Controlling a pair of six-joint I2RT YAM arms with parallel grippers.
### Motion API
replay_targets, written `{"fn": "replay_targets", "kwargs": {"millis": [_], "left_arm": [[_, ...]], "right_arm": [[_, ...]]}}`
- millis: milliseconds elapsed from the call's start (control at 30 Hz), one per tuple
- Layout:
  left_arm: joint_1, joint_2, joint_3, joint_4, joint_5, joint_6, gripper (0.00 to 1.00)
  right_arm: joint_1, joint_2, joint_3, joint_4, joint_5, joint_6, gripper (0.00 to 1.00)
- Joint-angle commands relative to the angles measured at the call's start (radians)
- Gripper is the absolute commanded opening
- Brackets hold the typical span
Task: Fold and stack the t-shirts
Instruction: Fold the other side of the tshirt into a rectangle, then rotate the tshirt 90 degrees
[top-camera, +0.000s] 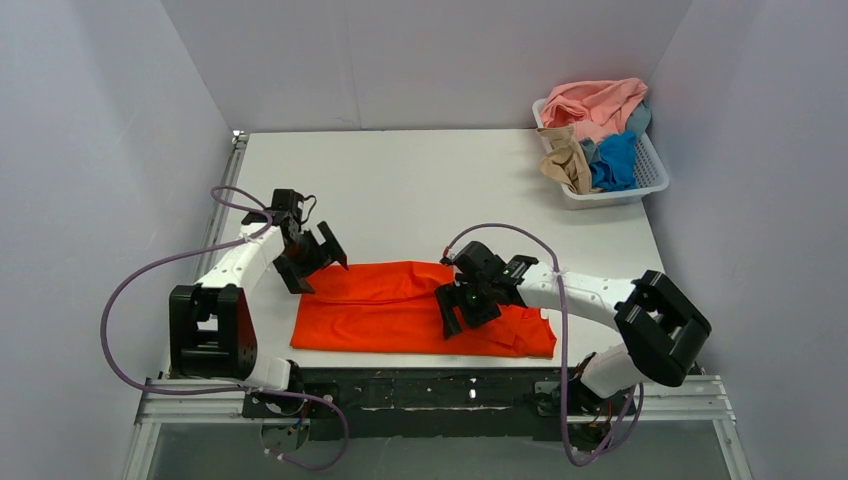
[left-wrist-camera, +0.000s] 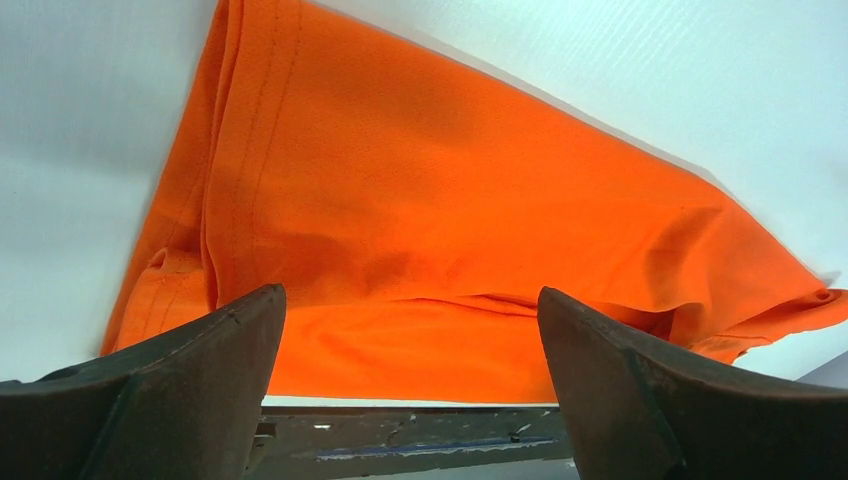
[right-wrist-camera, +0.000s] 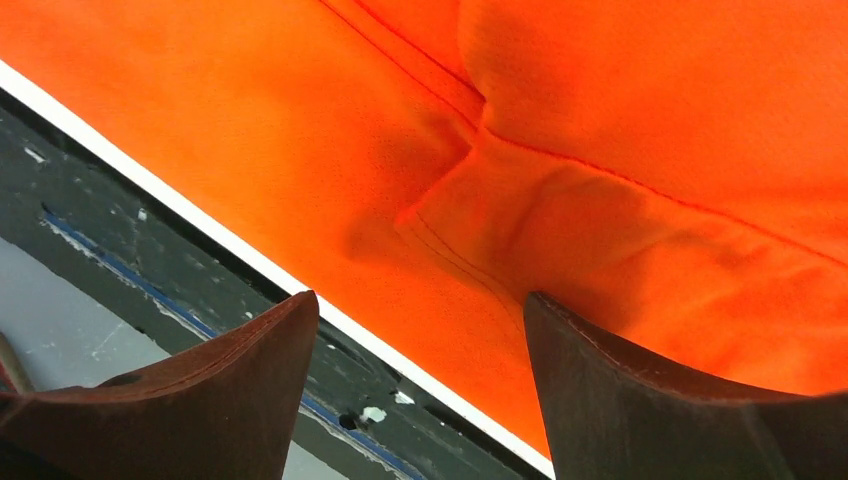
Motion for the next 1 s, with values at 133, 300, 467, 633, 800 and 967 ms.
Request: {"fn": "replay_targets", "kwargs": {"millis": [133,300,467,633,800,967], "left_arm": [[-0.042,0.057,0.044,-0.048,0.192,0.006,0.98],[-0.14,0.15,0.092,-0.048,0.215,0.039,0.98],[-0.16,0.219,0.077,-0.041,0.213,0.035,0.98],[-0.166,0.238,0.025,-0.014,0.218,0.029,0.98],[-0.172,0.233,-0.009,0.002,0.227,-0.002,0.98],[-0.196,0.242,-0.065,0.056,0.256,-0.072,0.98]], "right_arm": [[-0.013,-0.241,0.021,-0.139,0.158,0.181,0.89],[-0.085,-0.333,-0.143,-0.144,0.071,0.354,0.89],[-0.199,-0.308,-0.287,-0.052,-0.061,0.388,0.89],[-0.329,-0.172,-0.205,0.002,-0.008,0.301,0.89],[-0.48,0.06,0.018,0.025,0.004,0.195,0.88],[-0.561,0.323,0.365,0.001,-0.003,0.139,0.85]]}}
